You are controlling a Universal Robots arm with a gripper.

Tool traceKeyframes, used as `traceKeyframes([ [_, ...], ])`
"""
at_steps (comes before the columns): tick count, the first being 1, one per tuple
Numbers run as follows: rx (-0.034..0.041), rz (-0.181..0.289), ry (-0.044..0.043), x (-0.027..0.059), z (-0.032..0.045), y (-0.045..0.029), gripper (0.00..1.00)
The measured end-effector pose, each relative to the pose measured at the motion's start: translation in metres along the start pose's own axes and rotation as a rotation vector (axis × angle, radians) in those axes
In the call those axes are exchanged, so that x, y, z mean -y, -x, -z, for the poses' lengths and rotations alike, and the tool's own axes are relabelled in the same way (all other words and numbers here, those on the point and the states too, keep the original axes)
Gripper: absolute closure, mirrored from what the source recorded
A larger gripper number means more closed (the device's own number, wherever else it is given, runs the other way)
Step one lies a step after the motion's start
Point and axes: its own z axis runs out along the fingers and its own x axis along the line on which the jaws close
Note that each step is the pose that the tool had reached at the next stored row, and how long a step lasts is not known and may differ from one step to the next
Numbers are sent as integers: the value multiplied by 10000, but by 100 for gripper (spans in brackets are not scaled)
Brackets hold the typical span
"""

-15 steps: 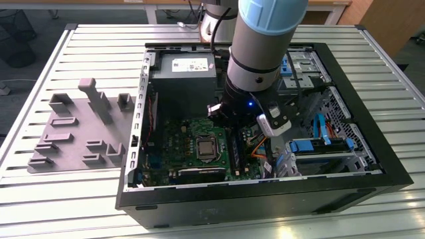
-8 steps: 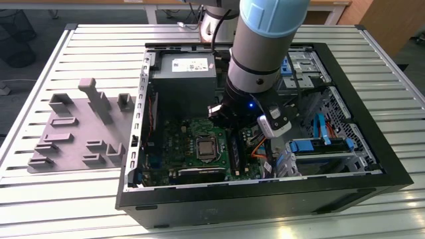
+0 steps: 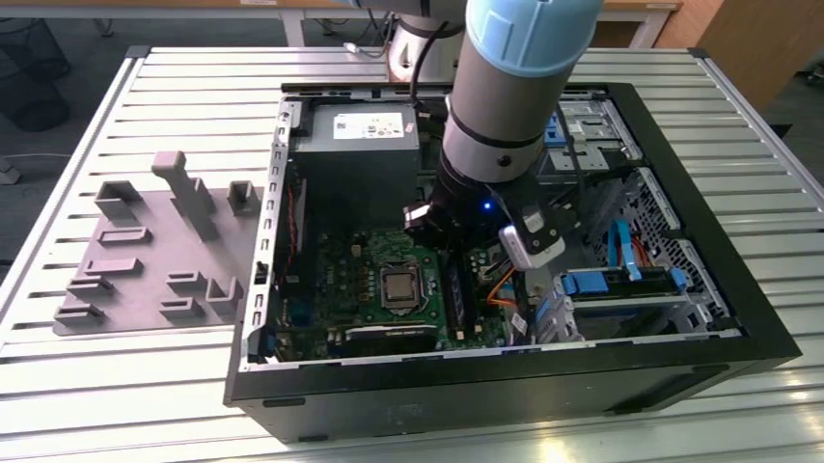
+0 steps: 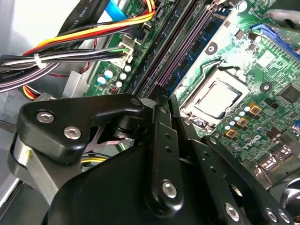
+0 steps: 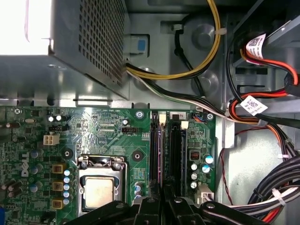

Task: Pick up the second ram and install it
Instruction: 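Insert the second ram into the second slot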

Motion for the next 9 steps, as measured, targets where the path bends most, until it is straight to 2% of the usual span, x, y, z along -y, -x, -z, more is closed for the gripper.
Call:
traceKeyframes([
  [9,-9,0,-4,9,-27,1,86],
])
